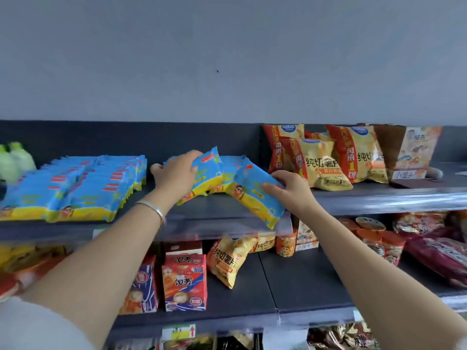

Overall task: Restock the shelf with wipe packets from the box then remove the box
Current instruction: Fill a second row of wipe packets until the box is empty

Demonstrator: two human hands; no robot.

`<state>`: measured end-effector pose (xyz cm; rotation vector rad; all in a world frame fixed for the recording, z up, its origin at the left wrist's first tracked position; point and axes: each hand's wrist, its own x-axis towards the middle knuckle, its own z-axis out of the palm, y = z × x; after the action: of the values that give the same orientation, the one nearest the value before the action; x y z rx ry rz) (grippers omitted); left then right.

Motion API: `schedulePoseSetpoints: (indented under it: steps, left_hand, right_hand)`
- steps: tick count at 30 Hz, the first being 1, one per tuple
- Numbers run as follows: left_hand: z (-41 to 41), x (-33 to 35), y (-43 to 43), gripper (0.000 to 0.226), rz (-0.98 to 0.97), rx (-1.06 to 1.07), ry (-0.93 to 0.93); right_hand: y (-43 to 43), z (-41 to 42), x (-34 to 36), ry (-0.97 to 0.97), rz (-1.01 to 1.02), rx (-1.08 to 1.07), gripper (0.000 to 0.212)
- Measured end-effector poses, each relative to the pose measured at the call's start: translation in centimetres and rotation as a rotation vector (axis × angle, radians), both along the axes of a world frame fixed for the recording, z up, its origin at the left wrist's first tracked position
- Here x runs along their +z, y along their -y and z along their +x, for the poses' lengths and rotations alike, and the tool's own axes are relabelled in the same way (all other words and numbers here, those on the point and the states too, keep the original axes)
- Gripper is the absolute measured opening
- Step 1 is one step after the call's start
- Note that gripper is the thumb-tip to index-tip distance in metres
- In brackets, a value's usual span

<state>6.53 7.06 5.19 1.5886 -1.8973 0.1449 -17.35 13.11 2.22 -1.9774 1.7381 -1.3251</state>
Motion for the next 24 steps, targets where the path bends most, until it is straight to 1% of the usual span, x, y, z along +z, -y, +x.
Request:
schedulePoseSetpoints:
  steps: [2, 4, 7, 9, 11, 13, 18, 21, 24]
  left_hand:
    - [2.7, -0.1, 2.0, 0.038, -0.022, 0.015, 0.018]
    - [5.2, -0.4, 4.0, 0.038, -0.022, 0.005, 0.022]
    - [7.8, -1.4, 6.6, 0.04, 0.058, -0.04, 0.057]
    - [8.4, -2.4, 7.6, 0.04, 0.085, -0.074, 0.115]
    - [8.2, -3.1, 8.1, 0.04, 0.076, -0.119, 0.149]
    - [7.7, -3.5, 8.4, 0.039, 0.062, -0.156, 0.176]
    - [6.3, -4.3, 9.4, 0.04, 0.031, -0.183, 0.211]
    - [6.2, -4.9, 10.0, 0.046, 0.008, -0.197, 0.259]
    - [6.6, -5.4, 10.7, 0.041, 0.042, -0.213, 0.276]
  right_hand:
    - [2.7, 2.1, 1.1, -0.097, -0.011, -0.027, 0.021]
    - [5.4, 3.7, 1.8, -0.18, 0.02, -0.063, 0.025]
    - [8.4, 5.4, 1.7, -0.35, 0.107, -0.115, 0.037]
    - [9.7, 6.1, 1.2, -0.405, 0.157, -0.168, 0.043]
    - [10.4, 6.6, 0.9, -0.419, 0.201, -0.216, 0.042]
    - [11.0, 7.0, 0.8, -0.476, 0.217, -0.24, 0.04]
    - [12.6, 7.5, 0.9, -0.596, 0.236, -0.29, 0.04]
    - [13.4, 7.6, 0.6, -0.659, 0.223, -0.333, 0.038]
    - [14.2, 7.8, -0.1, -0.695, 0.181, -0.355, 0.036]
